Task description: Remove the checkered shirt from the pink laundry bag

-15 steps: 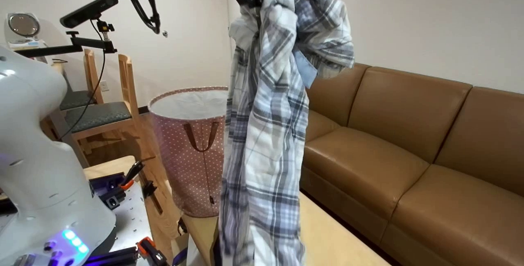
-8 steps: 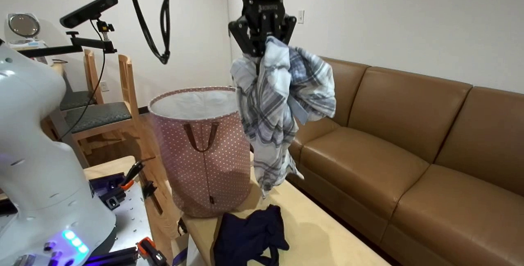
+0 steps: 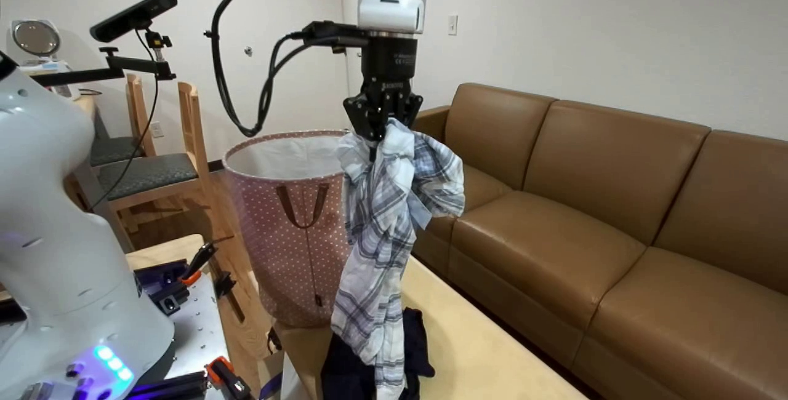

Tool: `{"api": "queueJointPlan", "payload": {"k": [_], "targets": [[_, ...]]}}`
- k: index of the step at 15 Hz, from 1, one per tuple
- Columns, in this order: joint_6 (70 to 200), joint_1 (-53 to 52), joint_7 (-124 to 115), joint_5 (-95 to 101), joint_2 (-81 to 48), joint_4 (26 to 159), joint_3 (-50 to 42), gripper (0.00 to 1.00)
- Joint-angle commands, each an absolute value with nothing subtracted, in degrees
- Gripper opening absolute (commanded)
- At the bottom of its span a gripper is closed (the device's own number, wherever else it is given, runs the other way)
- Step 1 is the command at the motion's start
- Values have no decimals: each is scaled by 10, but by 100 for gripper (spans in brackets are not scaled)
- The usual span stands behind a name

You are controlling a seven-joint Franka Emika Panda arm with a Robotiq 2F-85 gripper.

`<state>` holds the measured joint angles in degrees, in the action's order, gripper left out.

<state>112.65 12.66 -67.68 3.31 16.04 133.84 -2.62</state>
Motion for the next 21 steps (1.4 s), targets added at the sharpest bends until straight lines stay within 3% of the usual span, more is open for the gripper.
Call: {"api": "queueJointPlan", "payload": {"k": [1,9,10,12,13,20,21], "targets": [[1125,122,-678,34,161,1337,-32,11],[1197,46,-583,60,-16,1294,6,11],[1195,49,-619,54,41,1331,-4,25],[1200,33,-609,53,-6,1314,-3,25],[1200,31,-606,53,-19,1305,-4,11],[1327,24,-453,142,-128,1311,-14,11],[1289,15,-501,133,-83,1318,-19,11]]}}
